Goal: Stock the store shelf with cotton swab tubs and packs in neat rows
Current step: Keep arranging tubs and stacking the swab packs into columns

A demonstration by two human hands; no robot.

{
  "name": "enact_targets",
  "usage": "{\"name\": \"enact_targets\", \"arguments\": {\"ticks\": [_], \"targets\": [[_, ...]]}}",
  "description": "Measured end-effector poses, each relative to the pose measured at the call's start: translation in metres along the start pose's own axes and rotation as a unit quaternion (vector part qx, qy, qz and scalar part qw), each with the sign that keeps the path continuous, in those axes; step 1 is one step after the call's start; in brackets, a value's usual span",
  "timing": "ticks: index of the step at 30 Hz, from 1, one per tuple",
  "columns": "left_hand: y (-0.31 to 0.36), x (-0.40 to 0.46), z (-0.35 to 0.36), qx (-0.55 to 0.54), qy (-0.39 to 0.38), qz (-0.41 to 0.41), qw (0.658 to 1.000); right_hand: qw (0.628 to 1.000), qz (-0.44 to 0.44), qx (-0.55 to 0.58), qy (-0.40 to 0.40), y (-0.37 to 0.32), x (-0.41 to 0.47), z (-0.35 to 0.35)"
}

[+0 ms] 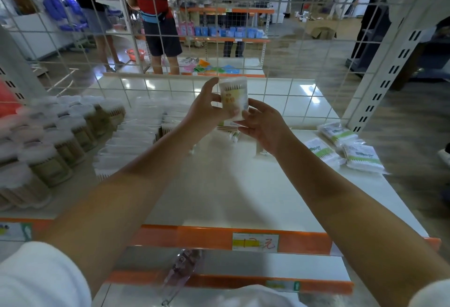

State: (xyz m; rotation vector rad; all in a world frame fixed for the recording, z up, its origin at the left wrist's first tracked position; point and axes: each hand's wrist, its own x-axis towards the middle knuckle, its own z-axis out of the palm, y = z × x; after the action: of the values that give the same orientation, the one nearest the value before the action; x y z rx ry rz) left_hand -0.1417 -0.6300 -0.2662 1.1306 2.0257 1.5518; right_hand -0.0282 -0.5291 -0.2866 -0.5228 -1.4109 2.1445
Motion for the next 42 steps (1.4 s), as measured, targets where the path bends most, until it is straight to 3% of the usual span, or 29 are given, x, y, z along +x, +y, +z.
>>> {"name": "enact_targets", "arguments": {"ticks": [7,14,20,23,27,33,42], "targets": [[0.005,0.0,-0.008,0.028,0.058,-0.005,0.998,0.999,-0.032,-0.038,0.002,0.004,0.0,0.011],[0.001,-0.005,-0.011,0.018,0.076,0.005,0.997,0.973,-0.114,-0.179,0.086,0.002,-0.005,0.025],[0.002,-0.007,-0.008,-0.03,0.073,-0.003,0.997,0.945,-0.126,-0.298,0.048,0.001,-0.006,0.028],[0.002,-0.008,-0.005,-0.023,0.043,0.013,0.999,0.947,-0.1,-0.302,0.033,0.004,-0.003,0.027],[0.002,-0.011,-0.002,0.063,-0.012,0.072,0.995,0.953,-0.078,-0.276,0.093,0.012,0.0,0.025],[0.003,-0.006,-0.016,0.102,0.049,0.131,0.985,0.975,-0.049,-0.205,0.065,0.012,-0.004,0.029],[0.001,-0.002,-0.024,0.087,0.036,0.126,0.988,0.986,-0.053,-0.156,0.013,0.009,-0.005,0.032]]}}
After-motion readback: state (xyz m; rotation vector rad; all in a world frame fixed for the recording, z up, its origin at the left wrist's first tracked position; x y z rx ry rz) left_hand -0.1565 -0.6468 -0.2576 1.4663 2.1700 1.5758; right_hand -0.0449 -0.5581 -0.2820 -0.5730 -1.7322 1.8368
